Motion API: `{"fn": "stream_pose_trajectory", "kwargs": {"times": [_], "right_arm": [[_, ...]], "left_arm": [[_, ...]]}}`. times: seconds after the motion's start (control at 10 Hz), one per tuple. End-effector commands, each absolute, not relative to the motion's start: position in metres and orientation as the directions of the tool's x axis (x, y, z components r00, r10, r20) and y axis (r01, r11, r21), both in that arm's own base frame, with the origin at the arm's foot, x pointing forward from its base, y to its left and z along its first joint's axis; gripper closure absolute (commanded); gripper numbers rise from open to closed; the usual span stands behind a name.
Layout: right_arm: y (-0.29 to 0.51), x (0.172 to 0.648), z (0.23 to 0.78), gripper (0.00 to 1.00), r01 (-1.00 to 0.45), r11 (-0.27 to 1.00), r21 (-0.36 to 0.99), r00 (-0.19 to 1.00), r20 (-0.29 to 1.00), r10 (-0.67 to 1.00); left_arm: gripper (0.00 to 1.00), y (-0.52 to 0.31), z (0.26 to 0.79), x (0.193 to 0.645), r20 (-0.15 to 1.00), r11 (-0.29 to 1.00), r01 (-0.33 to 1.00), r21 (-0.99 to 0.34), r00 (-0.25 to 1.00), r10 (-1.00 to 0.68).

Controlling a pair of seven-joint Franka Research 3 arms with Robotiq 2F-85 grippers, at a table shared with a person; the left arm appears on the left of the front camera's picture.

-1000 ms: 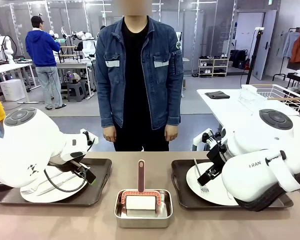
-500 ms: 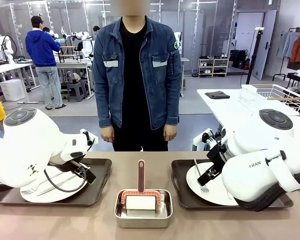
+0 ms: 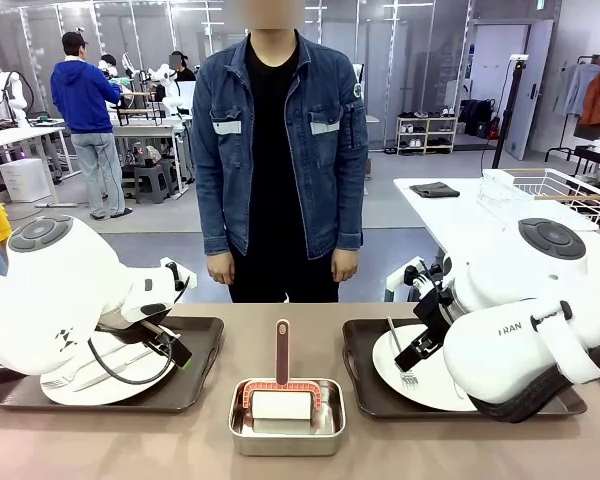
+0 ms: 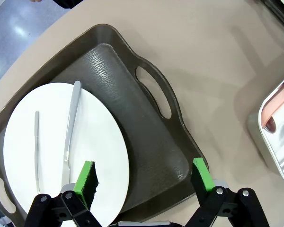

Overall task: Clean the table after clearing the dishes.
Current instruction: When the left (or right) Handle tray is removed, use the left hand (or right hand) to clean the left (or right) side of the table with the Lint Roller.

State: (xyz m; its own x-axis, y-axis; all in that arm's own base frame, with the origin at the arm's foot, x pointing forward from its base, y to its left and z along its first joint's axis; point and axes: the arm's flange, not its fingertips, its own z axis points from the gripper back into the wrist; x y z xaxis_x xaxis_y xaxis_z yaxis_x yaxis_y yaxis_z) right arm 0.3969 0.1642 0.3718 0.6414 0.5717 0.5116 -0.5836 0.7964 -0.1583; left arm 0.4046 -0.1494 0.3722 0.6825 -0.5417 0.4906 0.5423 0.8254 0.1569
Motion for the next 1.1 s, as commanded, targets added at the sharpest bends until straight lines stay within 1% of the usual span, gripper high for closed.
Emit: {"fn": "stream_pose_trajectory", "kwargs": {"times": [0.0, 0.1, 0.2, 0.3, 0.4, 0.5, 0.7, 0.9, 1.0], "right_arm": [[0.165, 0.396, 0.372, 0.0, -0.586, 0.795, -0.159, 0.64, 0.511, 0.574], [0.164, 0.397, 0.372, 0.0, -0.584, 0.796, -0.158, 0.641, 0.512, 0.572], [0.157, 0.406, 0.391, 0.0, -0.599, 0.796, -0.093, 0.657, 0.511, 0.554], [0.146, 0.416, 0.409, 0.0, -0.63, 0.776, 0.031, 0.677, 0.511, 0.53], [0.134, 0.426, 0.423, 0.0, -0.637, 0.765, 0.098, 0.702, 0.484, 0.522], [0.122, 0.434, 0.435, 0.0, -0.64, 0.744, 0.192, 0.715, 0.503, 0.486], [0.107, 0.442, 0.441, 0.0, -0.649, 0.664, 0.372, 0.739, 0.513, 0.436], [0.08, 0.444, 0.443, 0.0, -0.61, 0.588, 0.531, 0.783, 0.519, 0.343], [0.051, 0.441, 0.443, 0.0, -0.574, 0.557, 0.601, 0.811, 0.511, 0.284]], "left_arm": [[0.0, -0.147, 0.372, 0.405, 0.492, 0.829, 0.54, 0.144, 0.688, -0.533], [0.0, -0.149, 0.372, 0.405, 0.491, 0.825, 0.542, 0.157, 0.683, -0.542], [0.0, -0.152, 0.391, 0.411, 0.466, 0.774, 0.62, 0.129, 0.651, -0.599], [0.0, -0.147, 0.407, 0.419, 0.45, 0.755, 0.655, 0.027, 0.667, -0.594], [0.0, -0.139, 0.419, 0.423, 0.413, 0.705, 0.698, -0.128, 0.683, -0.602], [0.0, -0.124, 0.432, 0.428, 0.45, 0.694, 0.686, -0.218, 0.702, -0.552], [0.0, -0.098, 0.448, 0.43, 0.466, 0.648, 0.673, -0.356, 0.729, -0.501], [0.0, -0.054, 0.458, 0.432, 0.491, 0.56, 0.655, -0.507, 0.753, -0.437], [0.0, -0.015, 0.461, 0.43, 0.504, 0.509, 0.615, -0.602, 0.787, -0.356]]}}
